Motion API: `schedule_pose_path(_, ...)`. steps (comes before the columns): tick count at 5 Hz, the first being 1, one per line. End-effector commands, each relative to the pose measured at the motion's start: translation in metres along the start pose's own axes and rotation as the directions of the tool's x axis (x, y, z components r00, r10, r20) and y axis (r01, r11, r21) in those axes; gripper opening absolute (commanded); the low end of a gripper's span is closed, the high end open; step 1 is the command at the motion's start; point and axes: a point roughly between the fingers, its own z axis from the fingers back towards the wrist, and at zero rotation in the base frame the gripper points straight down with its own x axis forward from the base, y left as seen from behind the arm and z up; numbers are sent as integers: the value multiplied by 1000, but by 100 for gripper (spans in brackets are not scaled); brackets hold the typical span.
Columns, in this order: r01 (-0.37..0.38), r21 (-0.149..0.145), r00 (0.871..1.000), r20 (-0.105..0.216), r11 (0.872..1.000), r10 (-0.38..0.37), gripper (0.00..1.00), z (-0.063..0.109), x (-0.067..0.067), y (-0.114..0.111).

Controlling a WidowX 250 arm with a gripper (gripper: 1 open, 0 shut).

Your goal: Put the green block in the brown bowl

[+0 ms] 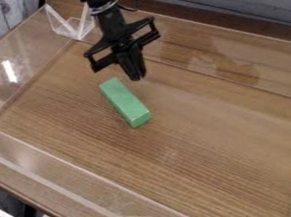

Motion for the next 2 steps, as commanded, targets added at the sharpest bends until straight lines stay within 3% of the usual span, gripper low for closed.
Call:
schedule_pose_path(1, 23, -59, 996, 84, 998, -18, 100, 27, 7, -11)
schedule_pose_path(2, 15, -65, 996, 86, 998, -9, 100, 26, 9, -9)
